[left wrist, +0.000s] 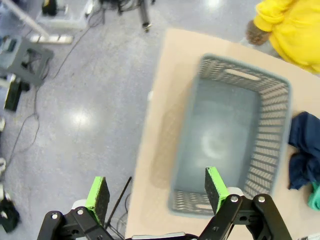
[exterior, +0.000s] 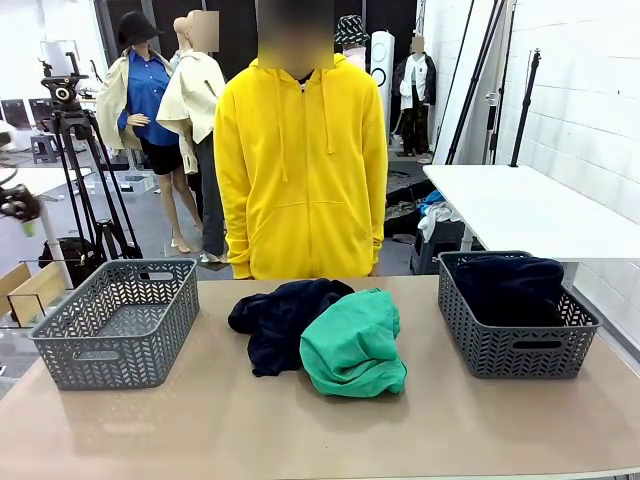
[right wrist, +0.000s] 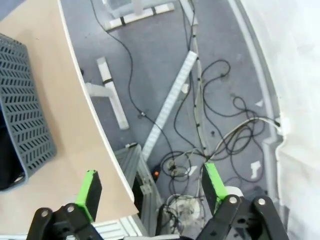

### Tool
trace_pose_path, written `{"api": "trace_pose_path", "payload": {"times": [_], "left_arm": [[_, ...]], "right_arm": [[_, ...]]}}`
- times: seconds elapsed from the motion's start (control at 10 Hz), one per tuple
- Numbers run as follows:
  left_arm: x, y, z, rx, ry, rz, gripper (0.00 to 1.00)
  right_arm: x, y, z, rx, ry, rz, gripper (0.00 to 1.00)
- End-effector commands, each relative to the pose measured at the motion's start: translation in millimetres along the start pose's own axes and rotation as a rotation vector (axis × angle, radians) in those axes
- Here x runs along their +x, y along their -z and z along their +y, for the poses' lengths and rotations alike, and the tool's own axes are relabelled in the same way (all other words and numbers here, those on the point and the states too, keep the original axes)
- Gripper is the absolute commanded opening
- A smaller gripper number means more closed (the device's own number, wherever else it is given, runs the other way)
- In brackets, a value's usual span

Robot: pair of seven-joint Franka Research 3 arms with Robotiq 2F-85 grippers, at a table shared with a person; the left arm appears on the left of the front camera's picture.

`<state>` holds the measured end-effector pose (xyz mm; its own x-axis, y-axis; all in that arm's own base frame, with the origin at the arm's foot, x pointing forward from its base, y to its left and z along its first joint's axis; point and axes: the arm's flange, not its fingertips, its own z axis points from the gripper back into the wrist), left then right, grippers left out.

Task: Sort the tops and bottoms.
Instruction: Lift clothes from the center of the table with your left hand.

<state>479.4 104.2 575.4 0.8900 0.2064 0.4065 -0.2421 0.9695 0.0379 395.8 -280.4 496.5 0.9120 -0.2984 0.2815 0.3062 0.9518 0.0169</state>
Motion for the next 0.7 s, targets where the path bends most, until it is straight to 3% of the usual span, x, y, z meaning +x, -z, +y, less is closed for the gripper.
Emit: {"api": "trace_pose_path", "payload": {"times": [0.0, 0.2, 0.4, 0.6], "left_arm": [[7, -35, -81, -0.099, 0.179, -0.092, 1.00], [11, -50, -160, -0.157, 0.354, -0.138, 1.00], [11, -37, -224, -0.262, 0.486, -0.038, 1.00], [-14, 1, -281, -0.289, 0.556, 0.009, 1.00]], "right_arm": [[3, -7, 13, 0.001, -0.044, -0.015, 1.00], [3, -7, 13, 0.001, -0.044, -0.015, 1.00], [3, -7, 13, 0.001, -0.044, -0.015, 1.00], [3, -7, 13, 0.001, -0.044, -0.015, 1.00]]}}
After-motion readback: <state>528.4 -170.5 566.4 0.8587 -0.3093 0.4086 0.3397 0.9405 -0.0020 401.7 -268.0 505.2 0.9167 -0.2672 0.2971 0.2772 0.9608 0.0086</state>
